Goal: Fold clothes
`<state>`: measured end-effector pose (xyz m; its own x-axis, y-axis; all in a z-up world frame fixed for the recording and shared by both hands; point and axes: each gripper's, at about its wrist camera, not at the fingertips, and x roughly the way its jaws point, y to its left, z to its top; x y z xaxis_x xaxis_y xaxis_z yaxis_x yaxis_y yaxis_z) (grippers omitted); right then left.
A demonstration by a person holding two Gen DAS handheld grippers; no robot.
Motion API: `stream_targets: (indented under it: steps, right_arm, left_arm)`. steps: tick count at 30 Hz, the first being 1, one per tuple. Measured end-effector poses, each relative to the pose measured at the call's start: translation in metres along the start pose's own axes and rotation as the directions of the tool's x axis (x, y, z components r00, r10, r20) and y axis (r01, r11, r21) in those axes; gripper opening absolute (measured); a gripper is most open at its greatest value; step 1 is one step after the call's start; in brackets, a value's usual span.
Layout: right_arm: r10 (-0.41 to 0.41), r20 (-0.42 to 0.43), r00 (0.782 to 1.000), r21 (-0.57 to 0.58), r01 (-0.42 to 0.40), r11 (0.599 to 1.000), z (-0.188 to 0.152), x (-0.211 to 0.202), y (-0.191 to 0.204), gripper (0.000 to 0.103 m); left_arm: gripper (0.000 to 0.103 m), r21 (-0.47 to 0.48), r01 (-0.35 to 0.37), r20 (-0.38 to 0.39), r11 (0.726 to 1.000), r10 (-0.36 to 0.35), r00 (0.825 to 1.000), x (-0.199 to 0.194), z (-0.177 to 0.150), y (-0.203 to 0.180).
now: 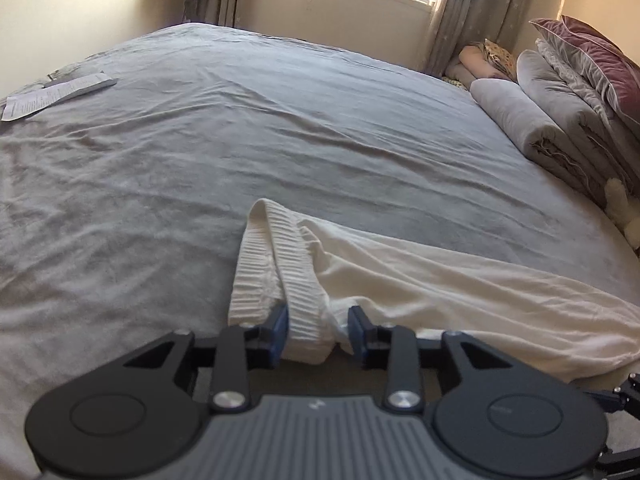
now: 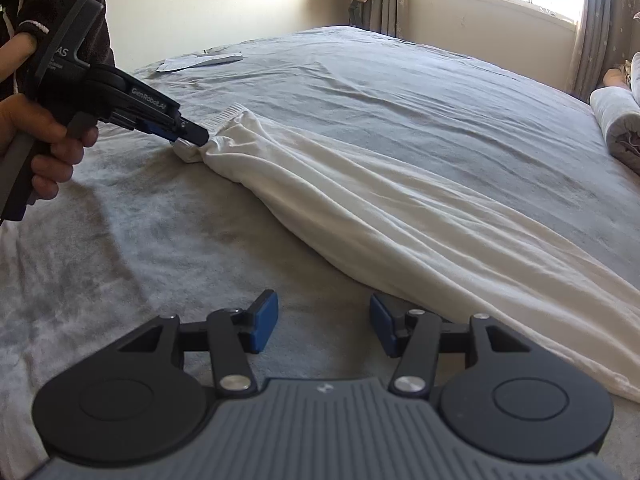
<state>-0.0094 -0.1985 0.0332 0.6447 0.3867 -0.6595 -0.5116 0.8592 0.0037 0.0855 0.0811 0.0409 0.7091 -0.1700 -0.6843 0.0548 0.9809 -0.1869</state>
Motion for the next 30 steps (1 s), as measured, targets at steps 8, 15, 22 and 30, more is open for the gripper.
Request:
stream_targets:
  steps: [8, 15, 22, 30]
  right_arm:
    - [-0.003, 0.002, 1.000, -0.006, 0.004, 1.000, 0.000, -0.001, 0.001, 0.055]
    - [-0.001, 0.009, 1.000, 0.005, 0.001, 1.000, 0.001, -0.004, -0.002, 0.055]
    - [0.021, -0.002, 1.000, 0.007, -0.021, 1.000, 0.000, -0.005, -0.002, 0.055]
    - [0.017, -0.015, 1.000, 0.012, -0.017, 1.000, -0.002, -0.003, -0.006, 0.055]
  left_arm:
    - [0.004, -0.021, -0.008, -0.021, 1.000, 0.007, 1.000, 0.004, 0.002, 0.007]
    - [0.003, -0.026, 0.008, -0.014, 1.000, -0.009, 1.000, -0.013, 0.011, 0.021]
    - [0.003, 0.018, 0.007, -0.016, 1.000, -0.006, 1.000, -0.021, 0.018, 0.037]
    - [0.004, 0.068, -0.017, -0.037, 0.998, 0.019, 0.999, -0.018, 0.016, 0.036]
